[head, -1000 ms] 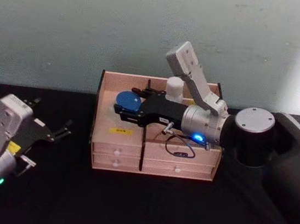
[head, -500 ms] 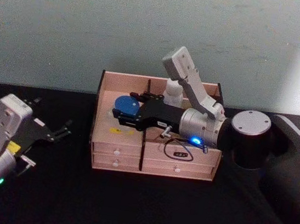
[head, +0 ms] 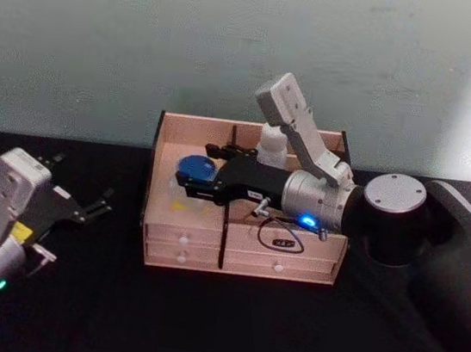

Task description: Pick up the facial cleanser and watermelon frost from the table and place them into the tiered storage box.

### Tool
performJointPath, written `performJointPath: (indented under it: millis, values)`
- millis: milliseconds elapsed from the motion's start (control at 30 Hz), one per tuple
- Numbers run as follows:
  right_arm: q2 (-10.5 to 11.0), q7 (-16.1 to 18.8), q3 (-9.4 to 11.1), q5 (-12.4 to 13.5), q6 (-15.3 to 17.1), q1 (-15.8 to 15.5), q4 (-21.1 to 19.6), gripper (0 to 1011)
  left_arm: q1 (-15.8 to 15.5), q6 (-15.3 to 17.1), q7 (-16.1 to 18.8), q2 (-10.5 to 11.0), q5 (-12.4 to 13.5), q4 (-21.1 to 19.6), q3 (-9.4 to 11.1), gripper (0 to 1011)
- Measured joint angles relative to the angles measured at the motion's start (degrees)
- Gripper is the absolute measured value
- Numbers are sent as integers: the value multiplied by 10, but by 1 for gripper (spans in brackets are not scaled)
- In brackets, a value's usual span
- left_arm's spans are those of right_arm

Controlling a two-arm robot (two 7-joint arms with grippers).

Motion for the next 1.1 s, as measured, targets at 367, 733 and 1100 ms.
performJointPath:
  millis: [367, 733, 1100]
  values:
    - [0, 0, -1, 1, 1, 0, 0, 1003, 0, 0, 0, 0, 0, 0, 0, 1001]
    - [0, 1, 0, 2, 2, 0, -1, 1003, 0, 0, 0, 0, 0, 0, 0, 1001]
    - [34, 3, 22, 25, 22, -32, -74, 1002, 0, 0, 0, 0, 0, 0, 0, 1001]
